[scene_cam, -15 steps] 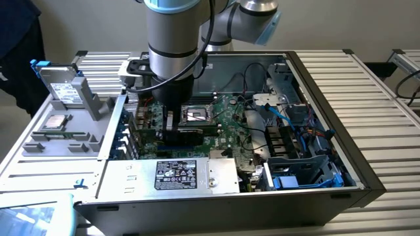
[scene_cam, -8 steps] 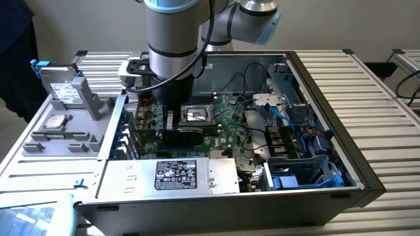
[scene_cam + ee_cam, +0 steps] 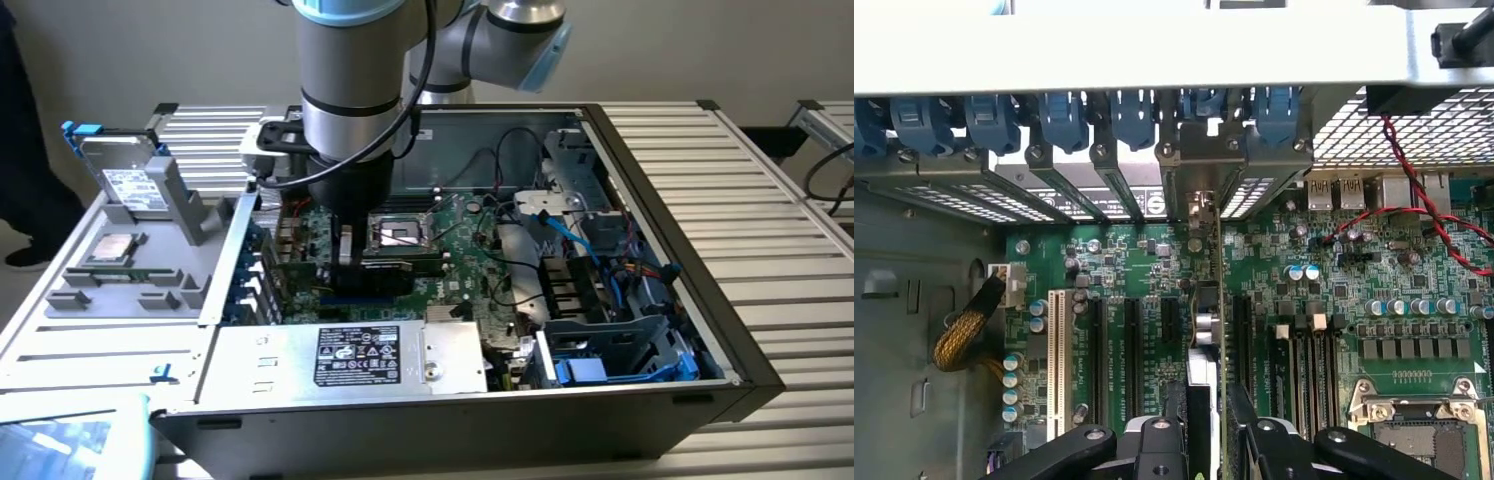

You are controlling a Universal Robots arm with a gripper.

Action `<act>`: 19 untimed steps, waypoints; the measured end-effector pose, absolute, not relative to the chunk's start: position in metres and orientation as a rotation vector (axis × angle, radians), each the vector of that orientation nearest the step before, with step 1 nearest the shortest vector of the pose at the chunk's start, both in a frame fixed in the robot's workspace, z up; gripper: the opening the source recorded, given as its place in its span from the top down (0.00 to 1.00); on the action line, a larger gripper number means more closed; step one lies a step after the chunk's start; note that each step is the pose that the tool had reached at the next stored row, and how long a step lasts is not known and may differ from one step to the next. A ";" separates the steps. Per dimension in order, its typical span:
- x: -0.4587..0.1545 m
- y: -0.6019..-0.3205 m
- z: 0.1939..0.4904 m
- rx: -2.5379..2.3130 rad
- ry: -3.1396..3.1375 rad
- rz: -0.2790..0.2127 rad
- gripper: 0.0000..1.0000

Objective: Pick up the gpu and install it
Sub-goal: 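Insert the gpu into the slot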

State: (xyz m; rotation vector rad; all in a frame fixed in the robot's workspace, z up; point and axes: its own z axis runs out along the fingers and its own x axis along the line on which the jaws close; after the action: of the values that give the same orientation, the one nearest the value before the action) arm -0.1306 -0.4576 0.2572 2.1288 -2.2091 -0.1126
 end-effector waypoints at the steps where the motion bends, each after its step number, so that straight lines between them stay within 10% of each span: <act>1: -0.131 -0.458 0.257 2.129 -2.209 -0.113 0.73; 19: -0.131 -0.461 0.259 2.128 -2.208 -0.114 0.73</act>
State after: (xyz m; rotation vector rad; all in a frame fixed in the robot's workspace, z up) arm -0.1306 -0.4606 0.2588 2.1278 -2.2083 -0.1145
